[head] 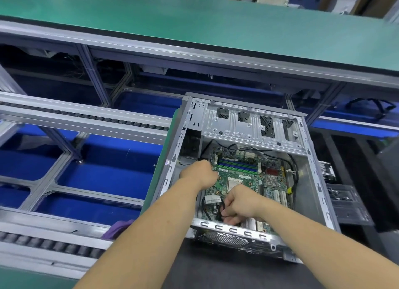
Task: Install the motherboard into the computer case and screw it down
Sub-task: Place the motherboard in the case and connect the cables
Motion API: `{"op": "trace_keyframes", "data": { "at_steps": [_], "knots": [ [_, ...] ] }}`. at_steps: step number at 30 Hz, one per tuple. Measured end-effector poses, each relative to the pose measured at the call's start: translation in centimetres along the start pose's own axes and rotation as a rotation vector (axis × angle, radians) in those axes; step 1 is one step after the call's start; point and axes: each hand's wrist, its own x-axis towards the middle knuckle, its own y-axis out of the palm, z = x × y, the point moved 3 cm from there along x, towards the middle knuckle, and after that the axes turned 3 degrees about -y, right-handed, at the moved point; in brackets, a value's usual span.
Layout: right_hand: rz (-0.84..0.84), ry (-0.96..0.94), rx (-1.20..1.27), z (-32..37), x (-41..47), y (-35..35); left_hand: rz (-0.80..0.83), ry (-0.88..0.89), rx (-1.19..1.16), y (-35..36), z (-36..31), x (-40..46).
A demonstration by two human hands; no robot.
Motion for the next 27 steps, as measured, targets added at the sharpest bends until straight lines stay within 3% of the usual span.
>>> {"op": "trace_keyframes", "data": {
  "at_steps": [4, 9, 12, 16, 21, 27],
  "knots": [
    [-0.054, -0.118, -0.207, 0.5, 0.1, -0.2, 0.089, 0.027, -0.111, 0.2, -0.6, -0.4],
    [-0.404, -0.329, -0.427, 2.0, -0.4, -1.7, 0.307, -0.070, -0.307, 1.1, -0.7, -0.8],
    [-0.544, -0.377, -0.291, 2.2, -0.9, -2.6, 0.393, -0.143, -0.493, 1.1, -0.9, -1.0],
    [-0.545, -0.369, 0.025, 2.0, -1.0, -2.8, 0.375, -0.168, -0.748, 0.6, -1.0, -0.8],
    [-0.267, -0.221, 0.683, 1.4, -1.1, -2.5, 0.310, -0.148, -0.803, 0.2, -0.7, -0.7],
    [-0.227, -0.135, 0.739, 0.7, -0.5, -2.4, 0.352, -0.103, -0.805, 0.5, -0.7, -0.6]
  ]
}}
